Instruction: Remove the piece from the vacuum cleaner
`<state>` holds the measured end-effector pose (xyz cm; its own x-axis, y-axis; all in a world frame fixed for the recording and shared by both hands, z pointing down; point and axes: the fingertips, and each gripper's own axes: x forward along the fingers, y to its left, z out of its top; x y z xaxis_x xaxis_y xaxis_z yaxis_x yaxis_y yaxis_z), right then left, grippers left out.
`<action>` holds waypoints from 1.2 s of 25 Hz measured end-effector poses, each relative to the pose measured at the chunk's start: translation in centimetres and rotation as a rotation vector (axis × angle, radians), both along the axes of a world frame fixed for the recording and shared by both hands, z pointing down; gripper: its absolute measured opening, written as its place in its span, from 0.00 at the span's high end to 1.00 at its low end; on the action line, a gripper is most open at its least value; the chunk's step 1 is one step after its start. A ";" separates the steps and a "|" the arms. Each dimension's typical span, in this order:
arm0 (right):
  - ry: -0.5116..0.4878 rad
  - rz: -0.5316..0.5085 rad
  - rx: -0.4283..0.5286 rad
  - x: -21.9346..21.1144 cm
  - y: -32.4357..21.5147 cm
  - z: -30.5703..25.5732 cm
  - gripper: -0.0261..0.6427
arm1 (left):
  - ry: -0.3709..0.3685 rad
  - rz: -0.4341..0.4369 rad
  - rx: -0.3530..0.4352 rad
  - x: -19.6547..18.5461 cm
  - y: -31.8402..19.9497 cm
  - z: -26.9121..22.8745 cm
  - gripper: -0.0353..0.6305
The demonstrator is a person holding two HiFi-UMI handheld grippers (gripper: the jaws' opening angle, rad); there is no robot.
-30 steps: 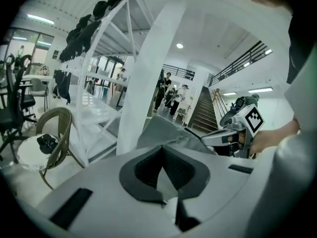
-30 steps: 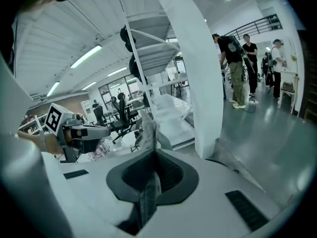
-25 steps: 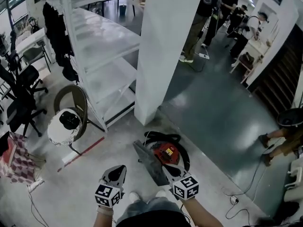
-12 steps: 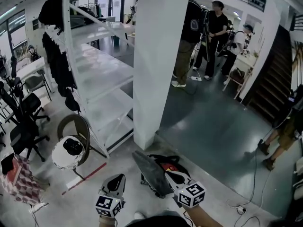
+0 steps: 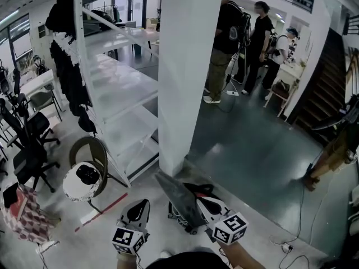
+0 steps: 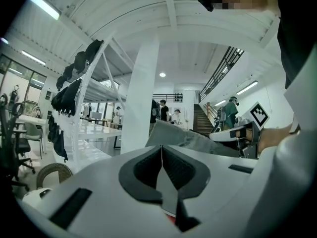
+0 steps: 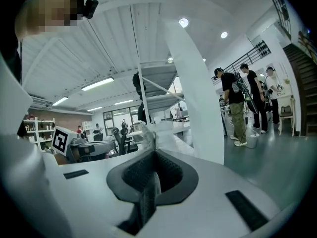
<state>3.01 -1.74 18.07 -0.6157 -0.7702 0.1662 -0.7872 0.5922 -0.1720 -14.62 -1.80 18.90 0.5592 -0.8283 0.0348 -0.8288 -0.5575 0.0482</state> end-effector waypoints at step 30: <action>0.039 0.013 -0.019 0.0 2.4 1.4 0.91 | -0.018 0.008 -0.021 -0.2 2.2 0.5 0.92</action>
